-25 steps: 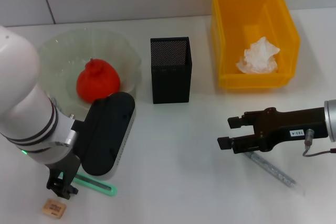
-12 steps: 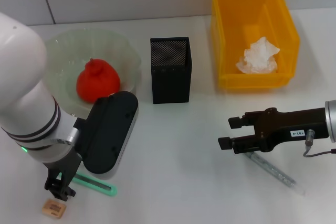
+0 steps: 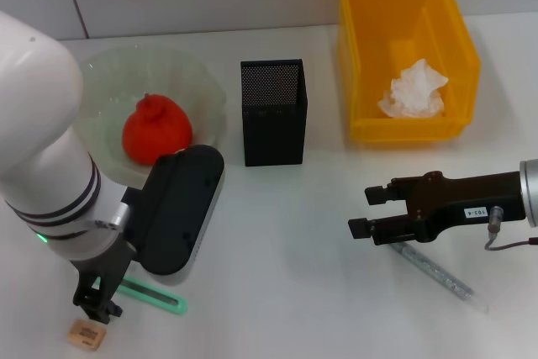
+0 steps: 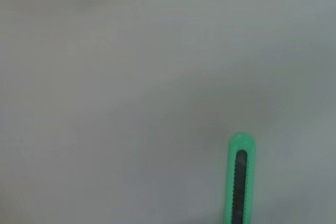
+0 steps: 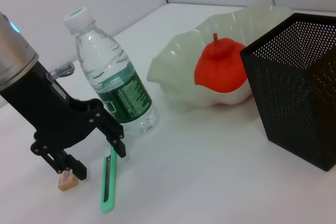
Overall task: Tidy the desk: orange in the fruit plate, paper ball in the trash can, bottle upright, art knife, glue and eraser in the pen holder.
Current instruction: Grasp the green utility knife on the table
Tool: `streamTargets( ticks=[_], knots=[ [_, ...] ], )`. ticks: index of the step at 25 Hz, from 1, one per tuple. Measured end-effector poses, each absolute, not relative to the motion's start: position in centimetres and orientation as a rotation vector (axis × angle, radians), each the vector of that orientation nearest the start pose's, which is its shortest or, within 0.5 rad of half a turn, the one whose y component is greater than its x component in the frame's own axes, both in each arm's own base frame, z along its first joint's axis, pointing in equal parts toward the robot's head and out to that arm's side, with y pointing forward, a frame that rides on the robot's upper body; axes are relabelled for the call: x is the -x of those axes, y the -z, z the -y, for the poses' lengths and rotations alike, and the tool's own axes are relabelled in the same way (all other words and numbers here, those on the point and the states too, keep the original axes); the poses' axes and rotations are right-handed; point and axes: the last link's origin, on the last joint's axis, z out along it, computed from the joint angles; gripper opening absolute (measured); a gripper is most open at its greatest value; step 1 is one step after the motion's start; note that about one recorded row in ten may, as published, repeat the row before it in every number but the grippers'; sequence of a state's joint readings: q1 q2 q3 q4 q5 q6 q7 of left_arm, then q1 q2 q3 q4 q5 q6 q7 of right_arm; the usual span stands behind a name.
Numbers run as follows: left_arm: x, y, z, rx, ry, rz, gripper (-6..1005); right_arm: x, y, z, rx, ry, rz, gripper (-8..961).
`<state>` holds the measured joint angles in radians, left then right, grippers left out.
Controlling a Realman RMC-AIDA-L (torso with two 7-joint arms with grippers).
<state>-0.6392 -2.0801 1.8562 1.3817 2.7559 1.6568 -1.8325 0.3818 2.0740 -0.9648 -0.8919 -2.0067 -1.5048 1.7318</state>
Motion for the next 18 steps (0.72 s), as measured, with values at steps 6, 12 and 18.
streamTargets(
  ticks=[6,12,18],
  knots=[
    [16.92,5.41,-31.06,2.878,-1.276,-0.622,698,-27.61,-0.02,-30.84,2.755,-0.44,-0.928,766],
    [17.1,5.54,-30.99,2.885,-1.292,-0.62,694,-27.6,0.01,-30.82,2.757,-0.44,-0.928,767],
    [17.13,5.62,-31.09,2.885,-1.295,-0.619,691,-27.67,0.07,-30.71,2.757,-0.439,-0.932,766]
  ],
)
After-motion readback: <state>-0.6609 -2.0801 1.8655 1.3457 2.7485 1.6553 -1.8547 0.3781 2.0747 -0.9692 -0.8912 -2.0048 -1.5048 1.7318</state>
